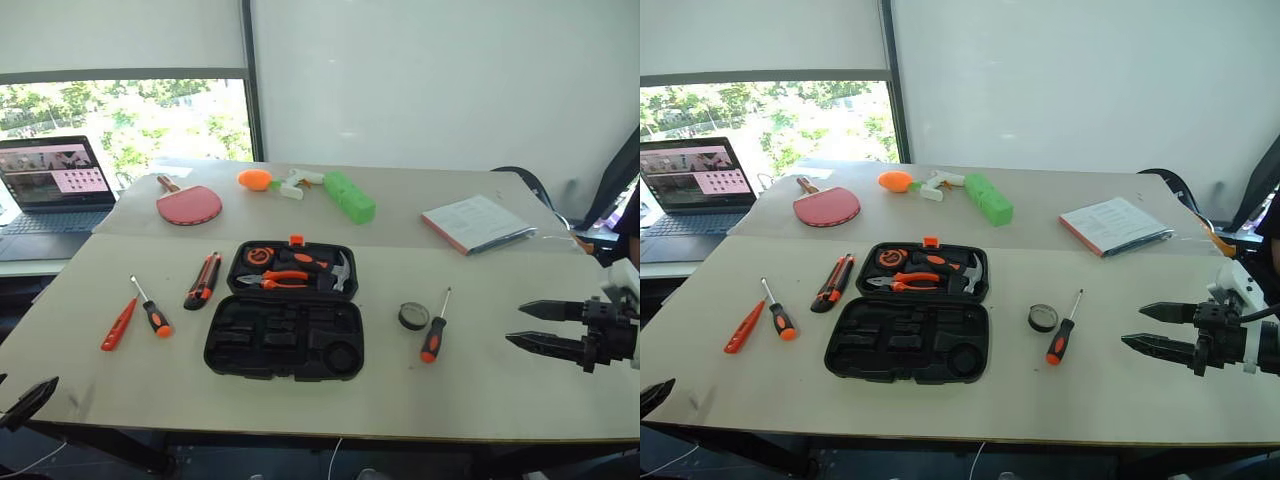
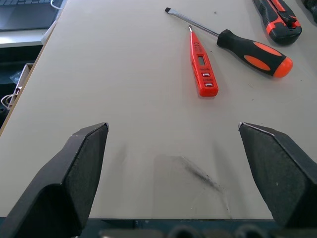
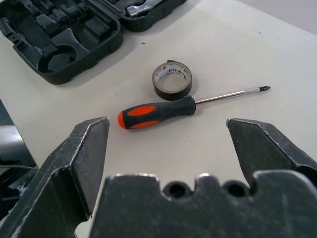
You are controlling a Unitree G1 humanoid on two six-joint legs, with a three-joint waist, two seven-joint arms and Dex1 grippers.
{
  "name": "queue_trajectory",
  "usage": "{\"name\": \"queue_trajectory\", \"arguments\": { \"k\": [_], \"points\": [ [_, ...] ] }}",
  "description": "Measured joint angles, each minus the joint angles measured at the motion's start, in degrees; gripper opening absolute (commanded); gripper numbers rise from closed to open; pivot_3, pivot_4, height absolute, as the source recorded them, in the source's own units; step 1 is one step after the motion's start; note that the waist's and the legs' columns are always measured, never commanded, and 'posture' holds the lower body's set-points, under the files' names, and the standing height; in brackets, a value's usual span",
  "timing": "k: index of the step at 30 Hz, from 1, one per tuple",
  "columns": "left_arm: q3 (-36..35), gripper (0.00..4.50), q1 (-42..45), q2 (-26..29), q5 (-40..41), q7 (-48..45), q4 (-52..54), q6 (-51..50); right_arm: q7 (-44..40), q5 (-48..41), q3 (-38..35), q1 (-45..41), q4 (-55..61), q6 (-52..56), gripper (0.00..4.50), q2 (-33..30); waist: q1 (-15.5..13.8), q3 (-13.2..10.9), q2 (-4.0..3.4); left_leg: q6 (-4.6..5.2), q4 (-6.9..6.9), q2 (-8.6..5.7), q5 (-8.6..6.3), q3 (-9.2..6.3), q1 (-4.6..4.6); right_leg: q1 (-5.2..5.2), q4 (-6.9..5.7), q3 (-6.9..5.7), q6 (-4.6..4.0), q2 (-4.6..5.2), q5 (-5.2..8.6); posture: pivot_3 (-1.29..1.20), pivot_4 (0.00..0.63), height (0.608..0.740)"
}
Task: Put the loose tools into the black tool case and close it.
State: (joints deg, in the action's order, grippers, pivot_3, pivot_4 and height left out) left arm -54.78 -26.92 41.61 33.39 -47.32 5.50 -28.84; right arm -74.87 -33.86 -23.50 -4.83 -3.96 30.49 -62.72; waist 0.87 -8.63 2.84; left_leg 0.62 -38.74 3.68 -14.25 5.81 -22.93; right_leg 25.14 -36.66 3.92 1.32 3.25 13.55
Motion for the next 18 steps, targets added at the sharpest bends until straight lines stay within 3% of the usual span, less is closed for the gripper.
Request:
{"name": "queue_trajectory", "arguments": {
  "k": [5, 8, 14, 18],
  "points": [
    [2.2, 4.5, 1.8, 0.9, -0.6, 1.9, 0.5, -1.5, 0.8, 1.1, -0.6, 1.6, 0.4, -1.7, 4.42, 0.5, -0.2, 0.0, -0.01, 0.0, 0.0, -0.01, 0.0, 0.0, 0.01, -0.02, -0.02, -0.01, 0.01, 0.0, 0.0, 0.0, 0.15, 0.738],
    [4.5, 4.5, 6.5, 0.8, -0.6, 8.4, 2.8, -5.9, 2.5, 1.6, -0.6, 1.3, 1.5, -3.0, 4.42, 1.7, -0.3, 0.0, -0.01, 0.0, -0.05, -0.03, 0.01, -0.02, 0.01, -0.05, -0.08, 0.0, 0.16, 0.01, -0.1, 0.0, 0.15, 0.738],
    [9.3, 4.5, 21.2, 0.1, 10.6, 24.6, 14.9, -29.5, 5.3, -3.9, -0.4, -2.3, 12.5, 2.9, 4.42, 2.3, -0.1, 0.0, 0.0, 0.0, -0.07, -0.02, 0.01, -0.15, 0.04, -0.12, -0.12, 0.01, 0.49, -0.06, -0.3, 0.0, 0.15, 0.738],
    [11.6, 4.5, 29.2, -0.8, 13.0, 33.9, 17.1, -43.1, 6.7, -7.8, 0.4, -3.7, 19.5, 6.4, 4.42, 2.5, 0.3, 0.0, 0.0, -0.06, -0.03, -0.02, -0.04, -0.29, 0.02, -0.11, -0.14, 0.02, 0.49, -0.15, -0.3, 0.0, 0.15, 0.738]
  ]
}}
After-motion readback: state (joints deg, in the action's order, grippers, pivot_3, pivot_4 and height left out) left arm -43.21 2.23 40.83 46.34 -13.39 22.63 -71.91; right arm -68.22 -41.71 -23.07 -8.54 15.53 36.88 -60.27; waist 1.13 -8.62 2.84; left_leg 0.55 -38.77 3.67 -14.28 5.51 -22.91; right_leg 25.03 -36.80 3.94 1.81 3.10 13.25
